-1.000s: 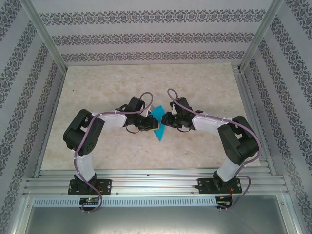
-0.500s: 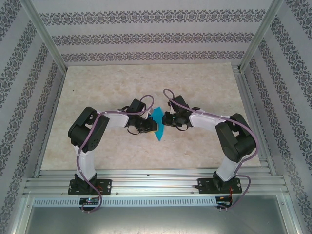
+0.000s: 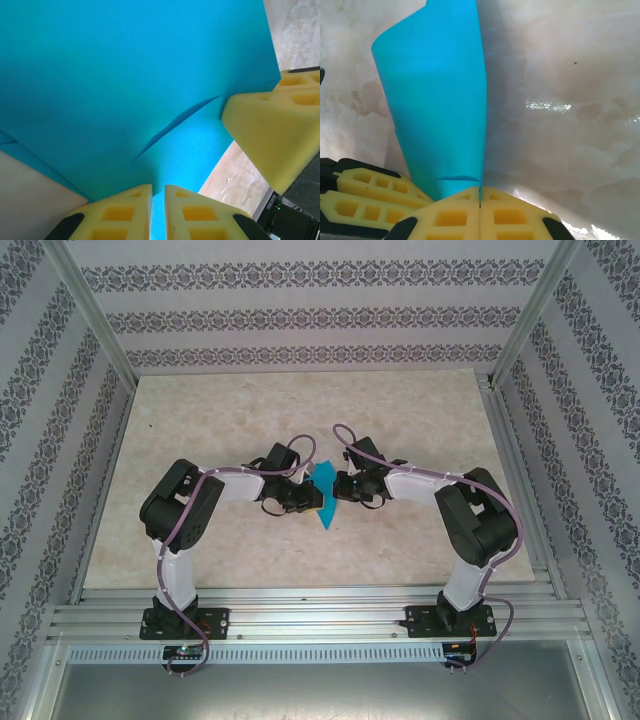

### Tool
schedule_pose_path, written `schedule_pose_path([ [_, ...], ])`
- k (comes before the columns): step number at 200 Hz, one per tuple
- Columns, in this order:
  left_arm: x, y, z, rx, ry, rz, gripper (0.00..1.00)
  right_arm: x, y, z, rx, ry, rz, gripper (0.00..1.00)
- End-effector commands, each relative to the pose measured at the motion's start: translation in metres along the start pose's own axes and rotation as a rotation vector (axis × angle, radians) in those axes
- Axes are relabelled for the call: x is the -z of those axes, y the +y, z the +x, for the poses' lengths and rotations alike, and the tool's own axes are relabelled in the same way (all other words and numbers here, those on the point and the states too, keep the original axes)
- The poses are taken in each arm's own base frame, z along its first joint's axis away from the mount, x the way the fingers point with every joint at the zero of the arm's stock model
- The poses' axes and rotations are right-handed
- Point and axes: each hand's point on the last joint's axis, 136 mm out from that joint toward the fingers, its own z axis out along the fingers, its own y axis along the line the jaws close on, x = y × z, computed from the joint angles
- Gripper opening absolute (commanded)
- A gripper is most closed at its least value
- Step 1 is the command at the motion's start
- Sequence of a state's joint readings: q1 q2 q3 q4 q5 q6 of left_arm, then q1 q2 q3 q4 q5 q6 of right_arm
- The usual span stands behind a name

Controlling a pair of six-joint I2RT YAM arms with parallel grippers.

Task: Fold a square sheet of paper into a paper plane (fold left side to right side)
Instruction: Fold the wing for the fifth time at the center of the table.

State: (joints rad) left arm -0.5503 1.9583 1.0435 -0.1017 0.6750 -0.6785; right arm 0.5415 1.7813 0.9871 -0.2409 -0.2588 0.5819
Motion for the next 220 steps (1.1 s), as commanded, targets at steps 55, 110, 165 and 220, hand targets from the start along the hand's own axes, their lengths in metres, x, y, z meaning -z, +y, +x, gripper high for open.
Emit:
schedule_pose_path([
  [55,0.035,-0.019,-0.007,-0.117,-0.075,-0.03,0.33,0.018,0.005,-0.01,0.084,-0.018,0.122,0.0],
  [110,0.023,-0.002,-0.011,-0.064,-0.05,-0.046,0.22,0.018,0.015,-0.008,0.091,-0.013,0.129,0.0],
  [165,0.014,0.013,-0.015,-0.05,-0.044,-0.099,0.21,0.02,0.023,0.001,0.065,0.013,0.114,0.01],
  [220,0.004,0.032,-0.008,-0.023,-0.018,-0.131,0.18,0.038,0.053,-0.005,0.057,-0.021,-0.039,0.24],
])
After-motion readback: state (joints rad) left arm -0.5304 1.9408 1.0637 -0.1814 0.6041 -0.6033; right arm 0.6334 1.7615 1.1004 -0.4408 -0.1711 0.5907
